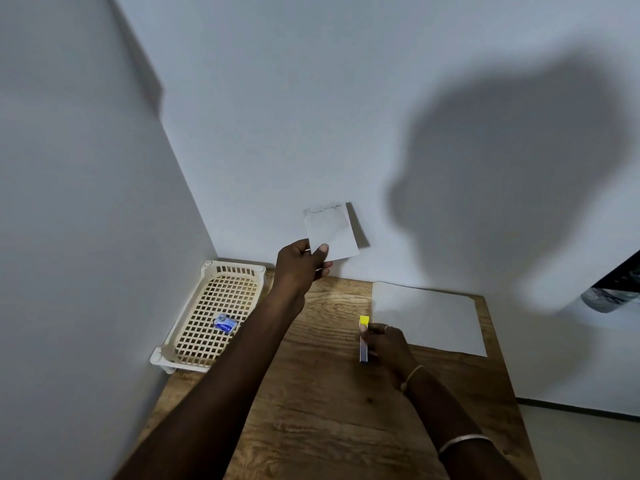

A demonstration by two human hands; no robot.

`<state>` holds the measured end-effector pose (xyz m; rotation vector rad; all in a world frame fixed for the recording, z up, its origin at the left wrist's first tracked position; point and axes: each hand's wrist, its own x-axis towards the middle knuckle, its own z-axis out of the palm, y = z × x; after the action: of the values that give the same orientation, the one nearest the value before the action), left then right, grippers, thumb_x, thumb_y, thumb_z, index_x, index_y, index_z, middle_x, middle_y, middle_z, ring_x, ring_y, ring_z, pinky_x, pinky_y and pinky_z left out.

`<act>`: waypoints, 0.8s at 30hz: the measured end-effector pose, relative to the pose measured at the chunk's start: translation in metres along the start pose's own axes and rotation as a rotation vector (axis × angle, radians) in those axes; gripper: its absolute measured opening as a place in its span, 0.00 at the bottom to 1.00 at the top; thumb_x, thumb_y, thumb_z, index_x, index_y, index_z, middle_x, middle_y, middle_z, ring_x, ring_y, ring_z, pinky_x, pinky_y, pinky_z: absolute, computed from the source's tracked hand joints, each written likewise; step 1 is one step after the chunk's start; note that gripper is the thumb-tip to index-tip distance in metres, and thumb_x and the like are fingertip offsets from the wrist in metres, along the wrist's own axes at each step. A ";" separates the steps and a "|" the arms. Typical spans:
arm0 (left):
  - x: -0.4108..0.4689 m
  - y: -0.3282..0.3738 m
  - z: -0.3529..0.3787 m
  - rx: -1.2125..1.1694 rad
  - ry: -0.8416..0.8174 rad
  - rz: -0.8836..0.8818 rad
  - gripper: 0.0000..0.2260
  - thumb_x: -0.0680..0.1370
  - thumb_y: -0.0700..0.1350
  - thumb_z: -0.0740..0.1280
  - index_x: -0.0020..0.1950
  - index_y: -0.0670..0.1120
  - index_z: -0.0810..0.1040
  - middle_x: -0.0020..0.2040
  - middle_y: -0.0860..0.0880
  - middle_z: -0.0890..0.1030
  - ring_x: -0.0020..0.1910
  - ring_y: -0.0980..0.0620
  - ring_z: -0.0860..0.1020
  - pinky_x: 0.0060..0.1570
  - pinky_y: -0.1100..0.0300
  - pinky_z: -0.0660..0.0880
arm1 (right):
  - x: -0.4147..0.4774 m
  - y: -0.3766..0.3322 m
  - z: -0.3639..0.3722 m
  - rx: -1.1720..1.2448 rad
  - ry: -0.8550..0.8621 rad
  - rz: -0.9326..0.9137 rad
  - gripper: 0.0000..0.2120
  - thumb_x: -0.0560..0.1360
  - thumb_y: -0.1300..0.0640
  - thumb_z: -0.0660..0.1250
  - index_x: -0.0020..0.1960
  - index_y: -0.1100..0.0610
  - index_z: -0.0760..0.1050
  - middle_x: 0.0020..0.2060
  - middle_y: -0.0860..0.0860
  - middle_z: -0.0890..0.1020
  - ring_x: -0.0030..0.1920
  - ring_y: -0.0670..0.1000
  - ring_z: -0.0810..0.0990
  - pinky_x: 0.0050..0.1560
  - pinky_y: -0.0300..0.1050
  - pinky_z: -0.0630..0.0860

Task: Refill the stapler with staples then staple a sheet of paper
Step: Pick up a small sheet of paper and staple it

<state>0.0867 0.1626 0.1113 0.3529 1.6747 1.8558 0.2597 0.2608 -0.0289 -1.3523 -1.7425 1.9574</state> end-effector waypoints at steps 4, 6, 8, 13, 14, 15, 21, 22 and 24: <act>0.006 0.007 0.002 0.063 0.045 0.037 0.12 0.80 0.38 0.72 0.36 0.44 0.78 0.32 0.52 0.74 0.36 0.50 0.81 0.49 0.57 0.84 | -0.020 -0.054 0.008 0.455 -0.171 -0.010 0.16 0.77 0.55 0.69 0.59 0.66 0.79 0.46 0.59 0.82 0.44 0.57 0.83 0.45 0.52 0.80; 0.008 0.011 0.003 0.049 0.049 0.050 0.22 0.79 0.37 0.73 0.27 0.50 0.75 0.28 0.55 0.69 0.30 0.54 0.78 0.51 0.55 0.84 | -0.031 -0.080 0.011 0.525 -0.235 -0.053 0.14 0.79 0.56 0.66 0.59 0.64 0.78 0.47 0.58 0.82 0.44 0.56 0.84 0.47 0.51 0.82; 0.009 0.014 0.004 0.035 0.053 0.073 0.23 0.78 0.37 0.74 0.25 0.49 0.71 0.27 0.55 0.67 0.28 0.56 0.78 0.54 0.52 0.84 | -0.041 -0.102 0.014 0.559 -0.269 -0.102 0.11 0.81 0.56 0.64 0.58 0.62 0.78 0.48 0.58 0.83 0.45 0.56 0.83 0.50 0.53 0.81; 0.007 0.026 0.008 0.008 0.055 0.177 0.18 0.76 0.38 0.76 0.35 0.39 0.69 0.31 0.48 0.63 0.29 0.53 0.79 0.56 0.45 0.82 | -0.058 -0.136 0.020 0.620 -0.311 -0.200 0.14 0.82 0.60 0.62 0.63 0.66 0.75 0.51 0.60 0.82 0.46 0.57 0.85 0.54 0.56 0.81; 0.006 0.028 0.010 0.007 0.054 0.199 0.16 0.76 0.38 0.76 0.36 0.38 0.71 0.32 0.47 0.63 0.29 0.53 0.78 0.56 0.45 0.82 | -0.061 -0.141 0.021 0.624 -0.315 -0.213 0.14 0.82 0.60 0.61 0.64 0.67 0.75 0.51 0.61 0.82 0.47 0.57 0.85 0.54 0.56 0.82; 0.006 0.029 0.011 0.003 0.054 0.216 0.16 0.76 0.39 0.77 0.37 0.38 0.72 0.32 0.47 0.63 0.28 0.54 0.77 0.55 0.45 0.83 | -0.062 -0.145 0.022 0.624 -0.317 -0.224 0.14 0.82 0.60 0.61 0.63 0.66 0.75 0.52 0.61 0.83 0.48 0.58 0.85 0.53 0.56 0.82; 0.006 0.033 0.013 -0.016 0.043 0.243 0.15 0.74 0.40 0.79 0.37 0.34 0.75 0.30 0.48 0.66 0.29 0.54 0.76 0.50 0.48 0.83 | -0.062 -0.155 0.026 0.594 -0.292 -0.256 0.12 0.83 0.59 0.61 0.61 0.64 0.78 0.53 0.61 0.83 0.51 0.59 0.85 0.55 0.56 0.81; 0.006 0.033 0.013 -0.016 0.043 0.243 0.14 0.73 0.40 0.79 0.38 0.34 0.76 0.31 0.46 0.67 0.30 0.53 0.76 0.49 0.49 0.83 | -0.062 -0.155 0.026 0.583 -0.288 -0.260 0.12 0.83 0.59 0.61 0.61 0.64 0.78 0.53 0.61 0.83 0.52 0.60 0.84 0.56 0.57 0.81; 0.005 0.032 0.014 -0.014 0.047 0.249 0.14 0.73 0.39 0.79 0.39 0.33 0.77 0.33 0.43 0.69 0.31 0.51 0.77 0.46 0.51 0.84 | -0.061 -0.156 0.027 0.561 -0.279 -0.268 0.12 0.83 0.59 0.61 0.60 0.63 0.79 0.54 0.61 0.84 0.54 0.61 0.84 0.58 0.57 0.80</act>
<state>0.0830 0.1765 0.1439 0.5365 1.7119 2.0684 0.2112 0.2471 0.1330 -0.6516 -1.2308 2.3045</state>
